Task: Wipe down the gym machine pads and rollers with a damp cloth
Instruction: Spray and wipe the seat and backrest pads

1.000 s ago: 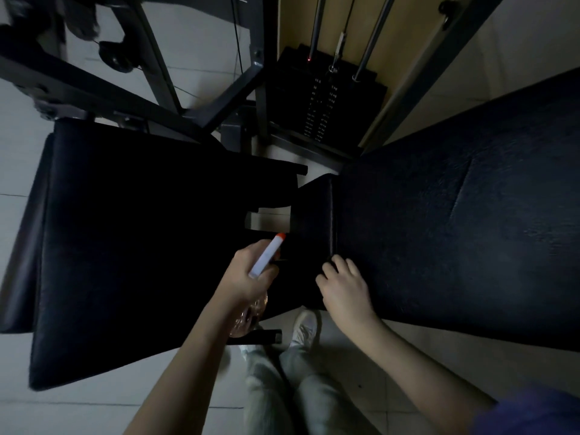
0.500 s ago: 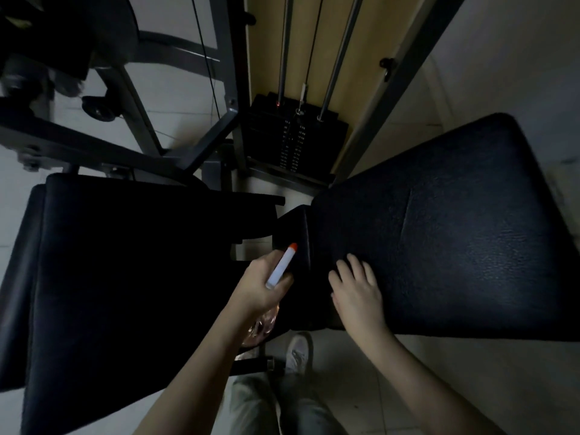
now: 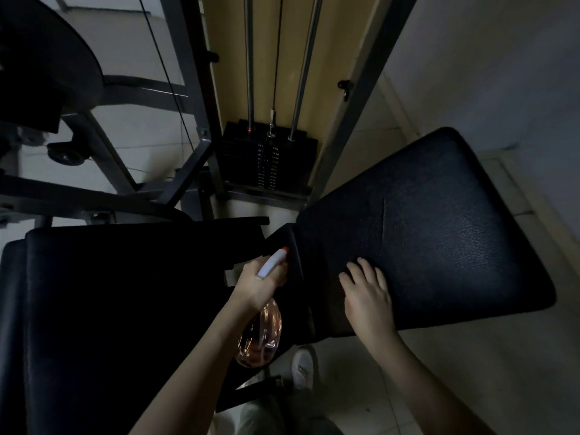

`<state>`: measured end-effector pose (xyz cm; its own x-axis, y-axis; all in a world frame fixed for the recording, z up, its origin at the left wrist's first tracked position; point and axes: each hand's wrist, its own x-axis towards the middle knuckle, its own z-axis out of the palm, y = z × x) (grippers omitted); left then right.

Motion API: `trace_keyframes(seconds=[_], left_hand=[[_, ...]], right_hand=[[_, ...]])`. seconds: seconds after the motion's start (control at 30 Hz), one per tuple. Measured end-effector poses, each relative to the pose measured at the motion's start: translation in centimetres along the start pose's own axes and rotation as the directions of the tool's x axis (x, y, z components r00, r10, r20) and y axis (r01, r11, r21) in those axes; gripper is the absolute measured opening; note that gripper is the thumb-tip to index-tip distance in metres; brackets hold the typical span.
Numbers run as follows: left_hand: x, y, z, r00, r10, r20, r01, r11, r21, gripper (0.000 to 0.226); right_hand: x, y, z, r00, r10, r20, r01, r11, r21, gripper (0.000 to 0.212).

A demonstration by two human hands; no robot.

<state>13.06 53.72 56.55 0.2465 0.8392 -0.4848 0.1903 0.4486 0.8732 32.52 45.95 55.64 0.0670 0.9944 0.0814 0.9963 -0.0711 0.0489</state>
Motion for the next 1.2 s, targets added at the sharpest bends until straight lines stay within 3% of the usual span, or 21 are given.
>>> trace_keyframes(seconds=[0.1,0.33,0.6,0.97,1.1,1.2], left_hand=[[-0.3,1.7,0.1,0.994,0.054,0.097,-0.058,0.998,0.037,0.021],[0.5,4.5,0.6,0.984,0.103,0.143,-0.107,0.994,0.017,0.016],[0.9,7.1,0.9,0.969,0.156,0.192,-0.166,0.985,0.041,0.017],[0.5,11.8,3.5,0.931,0.256,0.261,-0.269,0.963,0.013,0.022],[0.2,12.7,4.1,0.906,0.281,0.317,-0.304,0.953,0.022,0.010],[0.4,12.5,4.4,0.897,0.305,0.320,-0.329,0.944,0.024,0.015]], right_hand=[[0.0,-0.2,-0.1,1.000,0.018,-0.009,-0.018,1.000,-0.008,0.039],[0.0,-0.3,-0.5,0.998,0.058,0.006,-0.058,0.998,-0.009,0.042],[2.3,3.1,-3.4,0.965,0.153,-0.215,-0.164,0.986,-0.031,0.032],[2.0,2.9,-2.9,0.977,0.103,-0.184,-0.106,0.994,-0.006,0.036],[1.7,3.4,-3.6,0.967,0.125,-0.221,-0.124,0.992,0.017,0.035],[1.5,4.4,-4.5,0.959,0.143,-0.246,-0.145,0.989,0.009,0.037]])
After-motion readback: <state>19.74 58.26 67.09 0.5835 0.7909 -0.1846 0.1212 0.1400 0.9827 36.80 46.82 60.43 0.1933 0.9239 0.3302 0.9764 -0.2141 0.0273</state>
